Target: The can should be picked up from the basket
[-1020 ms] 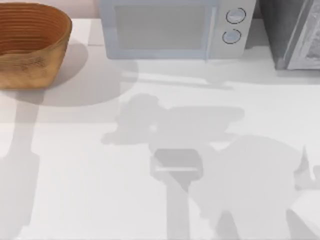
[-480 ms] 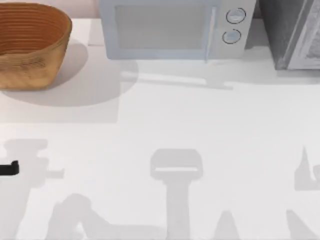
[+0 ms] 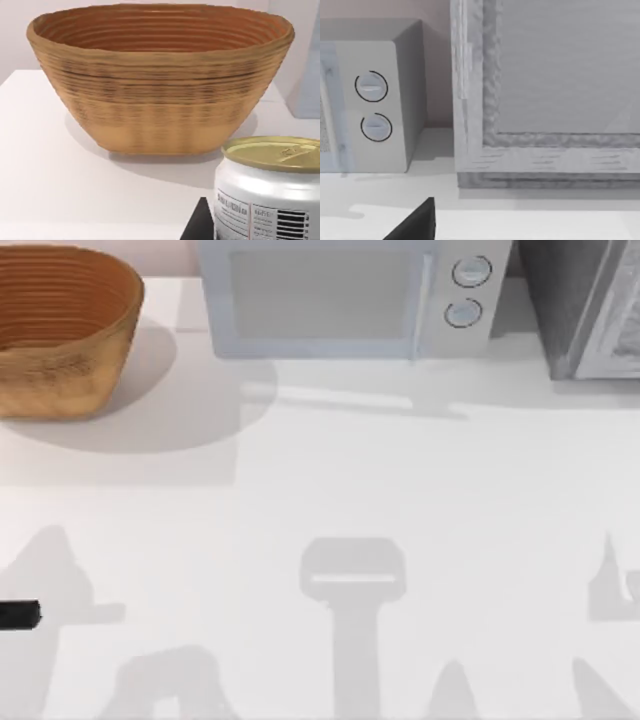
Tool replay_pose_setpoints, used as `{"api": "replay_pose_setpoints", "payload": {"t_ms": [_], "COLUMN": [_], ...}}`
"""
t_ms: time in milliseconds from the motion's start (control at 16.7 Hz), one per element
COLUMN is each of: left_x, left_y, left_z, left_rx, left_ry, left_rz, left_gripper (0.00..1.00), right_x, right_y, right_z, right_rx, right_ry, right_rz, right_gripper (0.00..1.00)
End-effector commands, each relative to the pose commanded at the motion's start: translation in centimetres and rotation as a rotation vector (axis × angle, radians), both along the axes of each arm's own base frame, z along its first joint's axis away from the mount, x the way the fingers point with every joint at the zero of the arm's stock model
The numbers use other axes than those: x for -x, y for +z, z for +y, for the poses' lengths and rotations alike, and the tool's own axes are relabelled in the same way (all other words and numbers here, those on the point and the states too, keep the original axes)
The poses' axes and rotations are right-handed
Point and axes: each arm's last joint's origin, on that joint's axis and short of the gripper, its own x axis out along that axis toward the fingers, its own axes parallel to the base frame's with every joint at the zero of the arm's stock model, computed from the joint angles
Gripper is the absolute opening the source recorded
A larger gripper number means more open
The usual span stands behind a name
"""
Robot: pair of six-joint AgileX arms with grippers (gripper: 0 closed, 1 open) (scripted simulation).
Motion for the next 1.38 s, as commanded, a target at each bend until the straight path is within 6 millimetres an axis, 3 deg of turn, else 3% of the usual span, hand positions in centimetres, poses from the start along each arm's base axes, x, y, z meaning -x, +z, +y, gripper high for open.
{"api": "replay_pose_setpoints", "payload": {"t_ms": [240,660,1020,1380], "left_x": [0.3,0.3,-0.5,-3.1], "left_y": [0.5,0.5,2.9,5.8], "left_z": [0.0,0.0,-1.1,-2.7], "left_rx": [-0.002,-0.004,0.014,0.034], "left_ry": [0.002,0.004,-0.206,-0.485], "left_rz": [-0.137,-0.132,-0.125,-0.105], "left_gripper": [0.0,0.0,0.0,0.0], "right_x": [0.0,0.0,0.0,0.0], "right_y": [0.0,0.0,0.0,0.0], "right_z": [0.0,0.0,0.0,0.0], "right_rx": [0.0,0.0,0.0,0.0], "right_ry": [0.0,0.0,0.0,0.0], "right_rz": [0.0,0.0,0.0,0.0], "right_gripper": [1.0,1.0,1.0,1.0]}}
